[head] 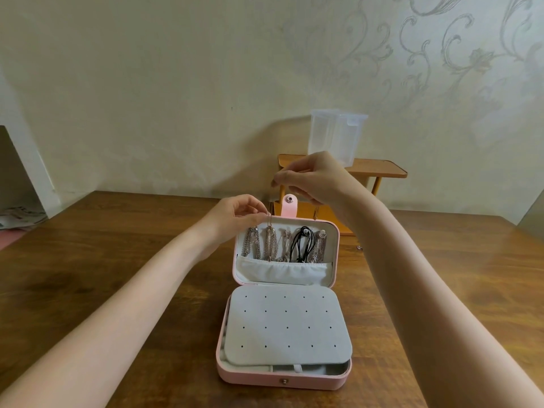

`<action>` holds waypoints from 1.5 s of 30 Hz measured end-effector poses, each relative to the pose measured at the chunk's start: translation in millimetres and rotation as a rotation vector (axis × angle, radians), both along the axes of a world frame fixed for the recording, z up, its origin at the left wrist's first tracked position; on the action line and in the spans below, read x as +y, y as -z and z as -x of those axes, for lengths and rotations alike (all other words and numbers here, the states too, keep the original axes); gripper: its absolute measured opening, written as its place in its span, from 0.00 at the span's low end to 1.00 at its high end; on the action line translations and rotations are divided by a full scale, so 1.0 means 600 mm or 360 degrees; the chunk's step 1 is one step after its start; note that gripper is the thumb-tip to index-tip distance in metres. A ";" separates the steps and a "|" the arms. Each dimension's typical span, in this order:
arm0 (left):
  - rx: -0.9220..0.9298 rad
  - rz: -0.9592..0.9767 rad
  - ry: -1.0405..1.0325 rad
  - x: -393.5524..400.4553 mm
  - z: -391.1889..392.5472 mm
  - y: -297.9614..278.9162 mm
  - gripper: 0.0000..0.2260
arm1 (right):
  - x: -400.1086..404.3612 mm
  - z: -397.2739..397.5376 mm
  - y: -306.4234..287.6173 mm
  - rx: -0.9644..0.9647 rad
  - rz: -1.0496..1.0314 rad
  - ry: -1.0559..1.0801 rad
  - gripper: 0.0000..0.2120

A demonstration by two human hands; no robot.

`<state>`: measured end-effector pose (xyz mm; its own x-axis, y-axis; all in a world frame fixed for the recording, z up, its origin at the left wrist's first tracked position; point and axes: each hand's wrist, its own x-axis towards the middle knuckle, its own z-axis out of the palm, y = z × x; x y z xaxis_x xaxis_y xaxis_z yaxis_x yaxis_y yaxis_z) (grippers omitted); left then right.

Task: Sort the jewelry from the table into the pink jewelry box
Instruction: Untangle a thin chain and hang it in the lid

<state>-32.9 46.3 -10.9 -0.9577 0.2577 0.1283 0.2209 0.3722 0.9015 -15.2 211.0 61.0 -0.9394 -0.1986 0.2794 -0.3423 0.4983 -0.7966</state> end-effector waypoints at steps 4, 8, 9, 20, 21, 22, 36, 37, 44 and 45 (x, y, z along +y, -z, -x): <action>-0.0168 -0.0130 0.0176 -0.009 -0.001 0.000 0.15 | -0.004 0.000 0.004 -0.0021 -0.0038 -0.0015 0.08; -0.0119 -0.0075 0.0281 -0.012 -0.004 -0.002 0.18 | -0.005 0.001 0.023 -0.0029 -0.0101 0.0017 0.07; -0.0089 -0.0037 0.0273 -0.011 -0.005 -0.003 0.16 | -0.005 0.003 0.028 -0.0016 -0.0115 0.0042 0.07; 0.0747 0.0970 0.0072 0.004 -0.005 0.037 0.40 | -0.009 0.010 0.040 0.0111 -0.0070 0.0111 0.07; 0.0769 0.0992 0.0090 0.003 -0.005 0.038 0.40 | -0.009 0.010 0.040 0.0114 -0.0076 0.0110 0.06; 0.0783 0.0994 0.0116 0.002 -0.004 0.038 0.40 | -0.010 0.010 0.040 0.0113 -0.0080 0.0110 0.06; 0.0474 0.0471 0.0118 0.002 0.001 0.027 0.05 | -0.014 0.001 0.053 0.0047 -0.0164 0.0026 0.08; 0.0441 0.0401 0.0137 -0.001 0.003 0.027 0.06 | -0.012 0.001 0.056 0.0064 -0.0156 0.0029 0.08; 0.0225 -0.0022 0.0257 -0.012 0.002 0.029 0.10 | 0.018 -0.004 0.093 0.0168 -0.0127 0.0213 0.08; 0.0221 -0.0026 0.0248 -0.011 0.003 0.030 0.10 | 0.020 -0.004 0.095 0.0174 -0.0167 0.0232 0.08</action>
<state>-34.6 39.4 -28.8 -0.8791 0.3981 0.2619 0.3974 0.3091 0.8640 -12.9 223.1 3.8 -0.9256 -0.0958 0.3662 -0.3419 0.6270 -0.7000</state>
